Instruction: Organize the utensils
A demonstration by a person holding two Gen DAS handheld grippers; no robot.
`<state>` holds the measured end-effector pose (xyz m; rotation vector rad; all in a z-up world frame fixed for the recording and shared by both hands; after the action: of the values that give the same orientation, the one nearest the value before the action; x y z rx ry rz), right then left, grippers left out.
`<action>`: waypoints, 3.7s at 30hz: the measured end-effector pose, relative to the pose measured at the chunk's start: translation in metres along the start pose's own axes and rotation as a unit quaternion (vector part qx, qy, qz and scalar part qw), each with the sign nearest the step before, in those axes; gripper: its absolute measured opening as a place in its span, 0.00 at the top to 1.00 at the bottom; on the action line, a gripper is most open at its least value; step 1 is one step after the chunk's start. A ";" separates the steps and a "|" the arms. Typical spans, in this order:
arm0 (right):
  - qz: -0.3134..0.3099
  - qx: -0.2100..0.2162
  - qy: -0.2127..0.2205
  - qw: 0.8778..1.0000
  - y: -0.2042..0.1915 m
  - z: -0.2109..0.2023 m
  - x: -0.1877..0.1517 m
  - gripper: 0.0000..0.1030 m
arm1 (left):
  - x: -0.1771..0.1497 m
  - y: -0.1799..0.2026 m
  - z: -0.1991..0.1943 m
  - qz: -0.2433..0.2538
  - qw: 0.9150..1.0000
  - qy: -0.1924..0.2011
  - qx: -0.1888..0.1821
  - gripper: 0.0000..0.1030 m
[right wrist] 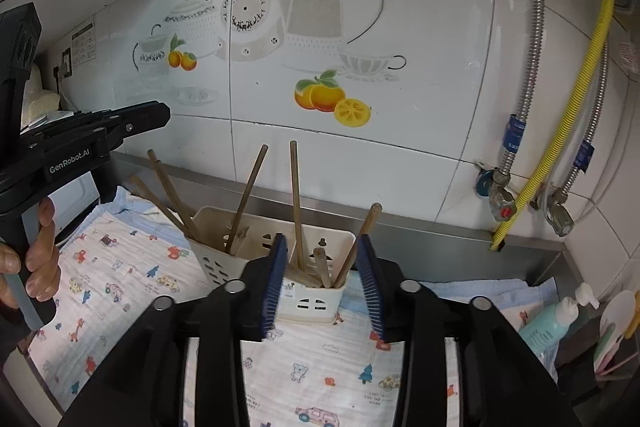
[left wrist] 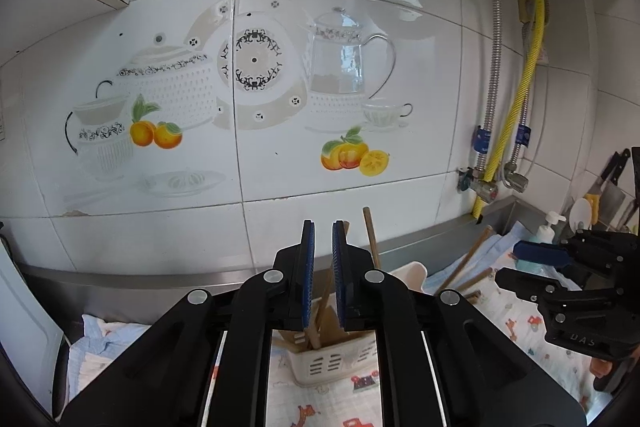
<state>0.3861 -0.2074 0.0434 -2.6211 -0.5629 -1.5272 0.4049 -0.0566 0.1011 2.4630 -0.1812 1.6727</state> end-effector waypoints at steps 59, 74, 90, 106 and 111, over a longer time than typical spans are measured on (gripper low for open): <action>0.081 -0.036 -0.004 0.996 -0.056 -0.108 -0.140 0.08 | -0.168 -0.025 -0.152 -0.009 0.999 -0.045 0.027 0.05; 0.085 -0.048 -0.009 0.995 -0.056 -0.114 -0.152 0.08 | -0.183 -0.030 -0.161 -0.023 0.998 -0.054 0.028 0.05; 0.085 -0.046 -0.006 0.995 -0.060 -0.120 -0.152 0.08 | -0.185 -0.029 -0.166 -0.025 0.998 -0.053 0.032 0.05; 0.090 -0.043 -0.007 0.995 -0.059 -0.118 -0.154 0.08 | -0.189 -0.026 -0.164 -0.021 0.998 -0.055 0.038 0.05; 0.089 -0.043 -0.007 0.995 -0.060 -0.118 -0.155 0.08 | -0.190 -0.025 -0.164 -0.020 0.998 -0.054 0.038 0.05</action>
<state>0.1996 -0.2222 -0.0362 -2.6611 -0.2603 -1.5125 0.1906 0.0025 -0.0178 2.5972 -0.0818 1.5588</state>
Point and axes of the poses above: each gripper's, at about its wrist camera, not at the fingertips, and z roughly the way its jaws point, y to its right, x to its top, the point moved 10 cm from there along z, roughly the way its jaws point, and after that the axes turned 3 degrees about -z, right-handed, at the moved point
